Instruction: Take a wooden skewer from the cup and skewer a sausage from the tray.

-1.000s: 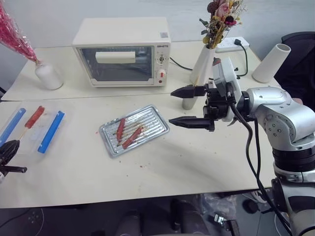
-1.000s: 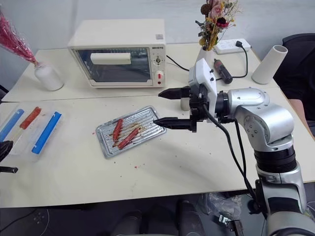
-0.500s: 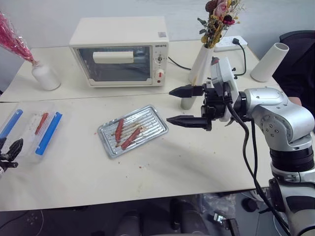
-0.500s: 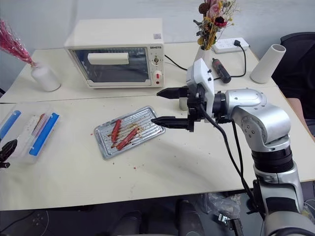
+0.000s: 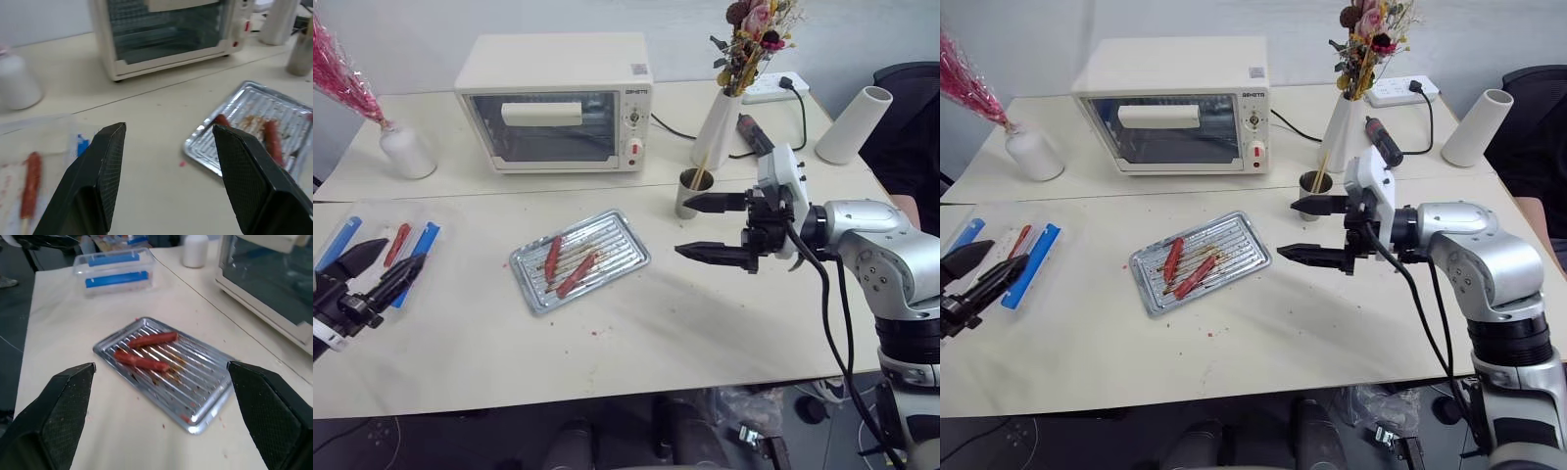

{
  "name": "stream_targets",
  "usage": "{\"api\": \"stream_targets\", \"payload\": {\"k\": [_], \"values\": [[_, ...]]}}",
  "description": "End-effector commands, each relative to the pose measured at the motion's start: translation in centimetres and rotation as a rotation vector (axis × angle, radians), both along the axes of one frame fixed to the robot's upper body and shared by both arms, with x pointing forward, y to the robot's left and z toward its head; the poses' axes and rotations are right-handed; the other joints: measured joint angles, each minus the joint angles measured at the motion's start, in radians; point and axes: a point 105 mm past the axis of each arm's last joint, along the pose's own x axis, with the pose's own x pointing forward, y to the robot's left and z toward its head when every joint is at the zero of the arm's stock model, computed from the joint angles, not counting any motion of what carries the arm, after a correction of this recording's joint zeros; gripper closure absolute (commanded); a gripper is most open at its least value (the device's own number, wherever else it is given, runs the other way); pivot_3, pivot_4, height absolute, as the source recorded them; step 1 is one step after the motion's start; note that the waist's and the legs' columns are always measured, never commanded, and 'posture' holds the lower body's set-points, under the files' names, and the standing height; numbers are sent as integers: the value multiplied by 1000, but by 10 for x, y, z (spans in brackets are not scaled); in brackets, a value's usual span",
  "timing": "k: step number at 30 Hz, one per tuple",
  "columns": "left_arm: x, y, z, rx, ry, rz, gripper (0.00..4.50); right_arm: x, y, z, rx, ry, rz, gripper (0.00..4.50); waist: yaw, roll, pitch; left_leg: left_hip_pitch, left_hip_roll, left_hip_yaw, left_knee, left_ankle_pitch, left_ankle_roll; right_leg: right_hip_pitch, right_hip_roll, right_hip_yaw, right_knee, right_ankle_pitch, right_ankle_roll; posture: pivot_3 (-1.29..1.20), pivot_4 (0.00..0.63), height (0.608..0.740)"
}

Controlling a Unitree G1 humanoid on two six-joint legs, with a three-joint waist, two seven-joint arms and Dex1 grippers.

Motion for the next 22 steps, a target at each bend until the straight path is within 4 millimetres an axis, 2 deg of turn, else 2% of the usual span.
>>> {"api": "stream_targets", "payload": {"k": [1, 5, 8, 22], "values": [[-10, -17, -3, 5, 7, -20, 1500, 2, -21, 7, -11, -56, -58, 0, -1, 0, 0, 0, 0, 1, 0, 0, 0, 0, 1, 1, 0, 0, 0, 0, 150, 740], [-22, -30, -32, 19, 93, -1, 1500, 6, -35, -3, -47, -51, -117, 0, 0, 0, 0, 2, 1, 3, 0, 0, 0, 0, 7, 3, 1, 0, 0, 0, 150, 740], [-25, -26, -51, 64, 132, 69, 1500, 9, -41, -10, -47, -38, -150, 0, 1, 0, 0, 2, 0, 4, 0, 0, 0, 1, 11, 3, 1, 0, 0, 0, 150, 740], [-14, -20, -52, 26, 43, 172, 1500, 13, -51, -19, -54, -40, -179, 0, 14, -1, 1, 2, -1, 4, 1, 2, 2, 2, 12, 2, 1, 0, 0, 0, 150, 740]]}}
